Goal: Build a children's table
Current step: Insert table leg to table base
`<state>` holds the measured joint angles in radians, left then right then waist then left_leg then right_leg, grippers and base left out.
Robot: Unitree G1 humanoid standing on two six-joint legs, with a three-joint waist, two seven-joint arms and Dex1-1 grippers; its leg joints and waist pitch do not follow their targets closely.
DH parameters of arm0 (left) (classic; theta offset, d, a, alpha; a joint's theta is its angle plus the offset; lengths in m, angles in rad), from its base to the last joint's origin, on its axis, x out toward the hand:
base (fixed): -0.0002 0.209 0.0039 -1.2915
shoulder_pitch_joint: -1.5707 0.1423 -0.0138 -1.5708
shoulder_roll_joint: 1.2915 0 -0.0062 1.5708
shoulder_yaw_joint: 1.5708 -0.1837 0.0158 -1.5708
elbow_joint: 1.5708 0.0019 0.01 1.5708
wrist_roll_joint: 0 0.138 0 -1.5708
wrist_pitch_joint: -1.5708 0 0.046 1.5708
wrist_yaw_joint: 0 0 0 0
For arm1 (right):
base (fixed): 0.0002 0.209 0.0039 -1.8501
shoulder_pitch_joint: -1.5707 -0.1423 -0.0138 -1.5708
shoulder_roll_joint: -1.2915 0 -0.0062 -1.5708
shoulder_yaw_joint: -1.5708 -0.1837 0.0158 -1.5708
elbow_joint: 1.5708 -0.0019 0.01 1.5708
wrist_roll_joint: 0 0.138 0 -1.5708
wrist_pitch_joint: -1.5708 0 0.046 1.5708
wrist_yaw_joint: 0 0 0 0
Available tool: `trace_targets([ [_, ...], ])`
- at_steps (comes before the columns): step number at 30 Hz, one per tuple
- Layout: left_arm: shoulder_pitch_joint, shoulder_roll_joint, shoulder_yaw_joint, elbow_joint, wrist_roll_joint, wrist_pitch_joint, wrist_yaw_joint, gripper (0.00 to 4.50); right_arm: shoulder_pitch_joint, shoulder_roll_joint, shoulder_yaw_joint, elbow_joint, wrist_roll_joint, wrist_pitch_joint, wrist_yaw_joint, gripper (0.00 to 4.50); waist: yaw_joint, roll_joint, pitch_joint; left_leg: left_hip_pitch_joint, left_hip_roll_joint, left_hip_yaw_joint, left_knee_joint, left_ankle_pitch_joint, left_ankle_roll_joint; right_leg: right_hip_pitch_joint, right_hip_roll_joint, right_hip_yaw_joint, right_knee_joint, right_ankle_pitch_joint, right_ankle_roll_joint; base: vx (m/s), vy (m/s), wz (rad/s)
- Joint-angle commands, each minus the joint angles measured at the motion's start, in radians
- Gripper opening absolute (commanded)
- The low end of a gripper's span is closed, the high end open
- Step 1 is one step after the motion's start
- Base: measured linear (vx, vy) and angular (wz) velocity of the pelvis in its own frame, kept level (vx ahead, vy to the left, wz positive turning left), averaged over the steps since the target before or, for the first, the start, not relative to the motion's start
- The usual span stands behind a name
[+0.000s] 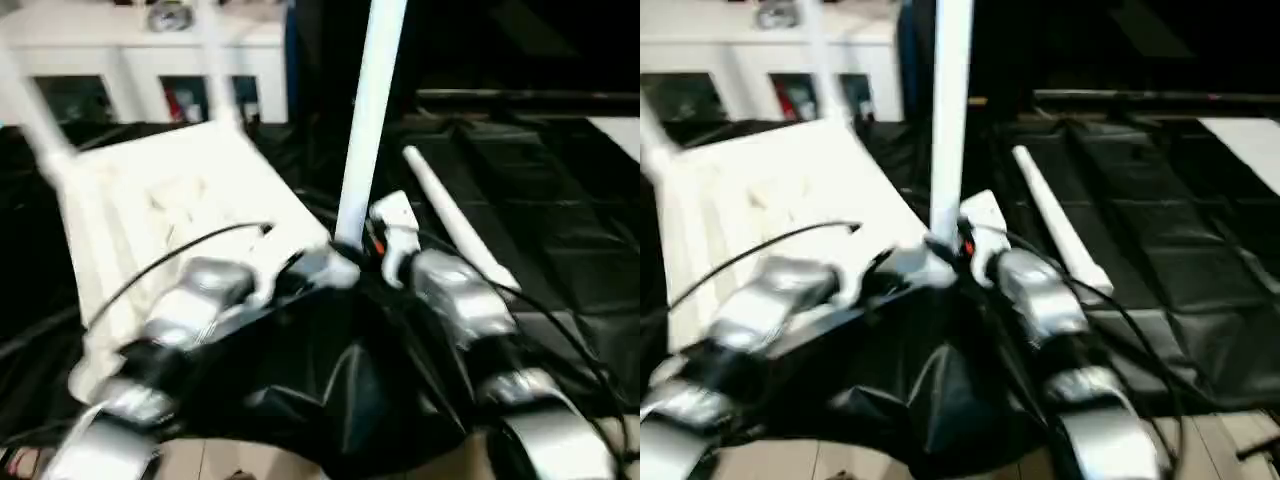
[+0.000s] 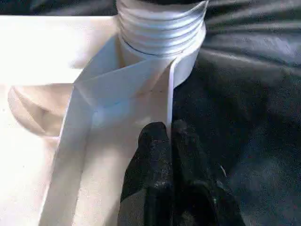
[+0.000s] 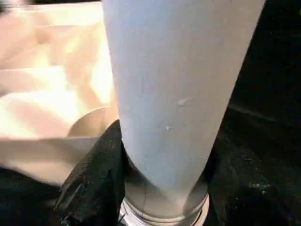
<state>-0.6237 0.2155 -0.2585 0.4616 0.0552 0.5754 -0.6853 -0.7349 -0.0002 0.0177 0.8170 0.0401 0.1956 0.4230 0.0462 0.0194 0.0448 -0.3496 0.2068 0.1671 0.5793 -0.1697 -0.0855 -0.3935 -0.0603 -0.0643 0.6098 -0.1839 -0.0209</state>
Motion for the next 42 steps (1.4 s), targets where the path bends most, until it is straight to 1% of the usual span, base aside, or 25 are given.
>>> trace_targets([
  [1, -0.075, -0.041, 0.009, -0.017, 0.002, -0.034, 0.060, 0.00, 0.027, 0.101, 0.053, 0.112, 0.013, 0.076, 0.018, 2.04, -0.001, 0.009, -0.052, 0.004, 0.008, -0.012, -0.069, -0.350, -0.014, 0.034, -0.069, 0.036, -0.104, -0.443, -0.122, 0.000, 0.000, 0.00],
  [4, -0.077, -0.044, 0.010, -0.017, 0.004, -0.033, 0.056, 0.00, 0.011, 0.110, 0.048, 0.139, 0.001, 0.067, 0.009, 2.04, -0.004, 0.006, -0.054, 0.001, 0.009, -0.009, -0.068, -0.327, -0.003, 0.036, -0.067, 0.039, -0.098, -0.381, -0.144, 0.000, 0.000, 0.00],
  [7, -0.070, -0.038, 0.009, -0.024, 0.001, -0.031, 0.050, 0.00, -0.005, 0.117, 0.036, 0.165, 0.001, 0.049, 0.019, 2.04, -0.007, 0.008, -0.056, -0.003, 0.010, -0.008, -0.067, -0.307, 0.000, 0.039, -0.068, 0.040, -0.092, -0.332, -0.167, 0.000, 0.000, 0.00],
  [8, -0.069, -0.037, 0.010, -0.024, 0.001, -0.032, 0.049, 0.00, -0.006, 0.118, 0.035, 0.166, 0.002, 0.047, 0.021, 2.60, -0.007, 0.009, -0.056, -0.003, 0.011, -0.008, -0.068, -0.305, 0.001, 0.039, -0.068, 0.040, -0.091, -0.323, -0.171, 0.000, 0.000, 0.00],
  [9, -0.068, -0.036, 0.011, -0.024, 0.001, -0.033, 0.049, 0.00, -0.012, 0.120, 0.030, 0.173, 0.007, 0.042, 0.030, 2.60, -0.008, 0.009, -0.054, -0.002, 0.011, -0.007, -0.068, -0.309, 0.002, 0.039, -0.067, 0.040, -0.091, -0.319, -0.174, 0.000, 0.000, 0.00],
  [10, -0.064, -0.031, 0.010, -0.025, -0.002, -0.048, 0.039, 0.00, -0.017, 0.120, 0.027, 0.169, 0.016, 0.039, 0.054, 2.74, -0.010, 0.008, -0.054, -0.001, 0.010, -0.006, -0.068, -0.321, 0.004, 0.038, -0.067, 0.040, -0.093, -0.332, -0.174, 0.000, 0.000, 0.00],
  [12, -0.061, -0.028, 0.008, -0.027, -0.005, -0.066, 0.031, 0.00, -0.021, 0.119, 0.026, 0.167, 0.020, 0.036, 0.068, 2.79, -0.011, 0.008, -0.052, -0.001, 0.011, -0.008, -0.070, -0.336, 0.004, 0.038, -0.068, 0.039, -0.096, -0.363, -0.167, 0.000, 0.000, 0.00],
  [13, -0.057, -0.025, 0.006, -0.030, -0.006, -0.098, 0.018, 0.00, -0.024, 0.116, 0.027, 0.162, 0.020, 0.030, 0.079, 3.00, -0.011, 0.010, -0.052, 0.000, 0.010, -0.008, -0.070, -0.342, 0.004, 0.036, -0.068, 0.039, -0.098, -0.377, -0.162, 0.000, 0.000, 0.00],
  [14, -0.057, -0.025, 0.006, -0.031, -0.007, -0.100, 0.017, 0.00, -0.025, 0.116, 0.028, 0.161, 0.019, 0.029, 0.079, 3.16, -0.011, 0.009, -0.052, 0.000, 0.010, -0.009, -0.069, -0.341, 0.003, 0.036, -0.069, 0.039, -0.098, -0.380, -0.160, 0.000, 0.000, 0.00],
  [15, -0.052, -0.022, 0.008, -0.037, -0.013, -0.107, 0.002, 0.00, -0.028, 0.107, 0.033, 0.156, 0.012, 0.016, 0.087, 3.16, -0.011, 0.009, -0.053, -0.002, 0.011, -0.008, -0.069, -0.333, 0.003, 0.037, -0.069, 0.040, -0.098, -0.375, -0.159, 0.000, 0.000, 0.00],
  [17, -0.042, -0.010, 0.000, -0.054, -0.017, -0.130, -0.030, 0.00, -0.033, 0.093, 0.036, 0.147, 0.006, 0.004, 0.099, 3.45, -0.011, 0.012, -0.055, -0.005, 0.012, -0.009, -0.070, -0.320, 0.005, 0.039, -0.070, 0.041, -0.095, -0.351, -0.164, 0.000, 0.000, 0.00],
  [18, -0.037, -0.003, -0.001, -0.062, -0.020, -0.132, -0.041, 0.00, -0.035, 0.083, 0.034, 0.138, 0.008, 0.004, 0.109, 3.45, -0.011, 0.013, -0.054, -0.004, 0.013, -0.008, -0.071, -0.320, 0.004, 0.037, -0.069, 0.041, -0.094, -0.342, -0.167, 0.000, 0.000, 0.00],
  [21, -0.023, 0.016, -0.004, -0.081, -0.026, -0.139, -0.069, 0.00, -0.035, 0.055, 0.030, 0.108, 0.012, 0.006, 0.143, 3.78, -0.011, 0.014, -0.058, -0.007, 0.013, -0.007, -0.069, -0.293, 0.010, 0.042, -0.067, 0.042, -0.086, -0.270, -0.189, 0.000, 0.000, 0.00],
  [22, -0.013, 0.033, -0.007, -0.091, -0.033, -0.160, -0.098, 0.00, -0.027, 0.026, 0.040, 0.078, 0.008, 0.010, 0.183, 3.78, -0.011, 0.015, -0.060, -0.007, 0.013, -0.005, -0.067, -0.277, 0.015, 0.042, -0.067, 0.043, -0.085, -0.245, -0.197, 0.000, 0.000, 0.00],
  [25, 0.000, 0.053, -0.009, -0.101, -0.039, -0.183, -0.130, 0.00, -0.012, -0.008, 0.061, 0.036, 0.005, 0.023, 0.245, 3.78, -0.007, 0.015, -0.061, -0.009, 0.016, -0.003, -0.064, -0.242, 0.030, 0.044, -0.067, 0.043, -0.078, -0.173, -0.221, 0.000, 0.000, 0.00],
  [26, 0.006, 0.062, -0.009, -0.108, -0.043, -0.189, -0.145, 0.00, -0.003, -0.024, 0.068, 0.015, 0.004, 0.029, 0.270, 3.78, -0.006, 0.015, -0.060, -0.009, 0.015, -0.002, -0.063, -0.238, 0.032, 0.044, -0.066, 0.043, -0.079, -0.169, -0.223, 0.000, 0.000, 0.00],
  [27, 0.010, 0.068, -0.009, -0.112, -0.045, -0.192, -0.154, 0.00, 0.002, -0.034, 0.073, 0.001, 0.004, 0.032, 0.287, 3.78, -0.003, 0.016, -0.063, -0.010, 0.017, -0.004, -0.063, -0.225, 0.034, 0.047, -0.066, 0.041, -0.074, -0.150, -0.226, 0.000, 0.000, 0.00],
  [28, 0.024, 0.088, -0.009, -0.128, -0.055, -0.208, -0.192, 0.00, 0.021, -0.068, 0.085, -0.043, 0.005, 0.043, 0.338, 3.78, -0.002, 0.017, -0.063, -0.011, 0.017, -0.002, -0.061, -0.212, 0.040, 0.046, -0.066, 0.042, -0.073, -0.126, -0.230, 0.000, 0.000, 0.00],
  [30, 0.031, 0.097, -0.008, -0.137, -0.061, -0.204, -0.208, 0.00, 0.029, -0.085, 0.090, -0.063, 0.007, 0.048, 0.362, 3.78, 0.002, 0.017, -0.063, -0.011, 0.019, -0.001, -0.061, -0.209, 0.043, 0.046, -0.065, 0.041, -0.072, -0.118, -0.235, 0.000, 0.000, 0.00],
  [31, 0.050, 0.121, -0.007, -0.160, -0.074, -0.216, -0.247, 0.00, 0.048, -0.121, 0.092, -0.104, 0.014, 0.058, 0.412, 3.78, 0.004, 0.016, -0.061, -0.010, 0.020, 0.000, -0.062, -0.214, 0.043, 0.045, -0.066, 0.041, -0.072, -0.127, -0.234, 0.000, 0.000, 0.00],
  [34, 0.084, 0.163, -0.008, -0.201, -0.099, -0.248, -0.317, 0.00, 0.084, -0.181, 0.100, -0.178, 0.039, 0.077, 0.504, 3.78, 0.013, 0.014, -0.060, -0.009, 0.021, 0.001, -0.062, -0.223, 0.041, 0.044, -0.067, 0.043, -0.075, -0.158, -0.221, 0.000, 0.000, 0.00],
  [38, 0.101, 0.181, -0.007, -0.223, -0.114, -0.257, -0.349, 0.00, 0.105, -0.209, 0.109, -0.223, 0.052, 0.092, 0.553, 3.78, 0.024, 0.013, -0.060, -0.007, 0.023, 0.004, -0.061, -0.216, 0.038, 0.041, -0.066, 0.044, -0.075, -0.164, -0.218, 0.000, 0.000, 0.00],
  [39, 0.112, 0.194, -0.005, -0.236, -0.122, -0.257, -0.368, 0.00, 0.125, -0.232, 0.122, -0.263, 0.061, 0.104, 0.598, 3.78, 0.028, 0.014, -0.060, -0.008, 0.022, 0.003, -0.061, -0.215, 0.035, 0.041, -0.065, 0.042, -0.073, -0.172, -0.216, 0.000, 0.000, 0.00],
  [40, 0.124, 0.208, -0.002, -0.248, -0.128, -0.260, -0.387, 0.00, 0.152, -0.264, 0.140, -0.315, 0.072, 0.121, 0.656, 3.78, 0.034, 0.011, -0.061, -0.008, 0.023, 0.003, -0.060, -0.206, 0.038, 0.043, -0.065, 0.043, -0.071, -0.164, -0.208, 0.000, 0.000, 0.00],
  [42, 0.128, 0.213, -0.001, -0.251, -0.131, -0.260, -0.396, 0.00, 0.159, -0.272, 0.145, -0.328, 0.073, 0.125, 0.673, 3.78, 0.040, 0.011, -0.061, -0.008, 0.024, 0.004, -0.059, -0.192, 0.044, 0.042, -0.065, 0.044, -0.071, -0.153, -0.205, 0.000, 0.000, 0.00],
])
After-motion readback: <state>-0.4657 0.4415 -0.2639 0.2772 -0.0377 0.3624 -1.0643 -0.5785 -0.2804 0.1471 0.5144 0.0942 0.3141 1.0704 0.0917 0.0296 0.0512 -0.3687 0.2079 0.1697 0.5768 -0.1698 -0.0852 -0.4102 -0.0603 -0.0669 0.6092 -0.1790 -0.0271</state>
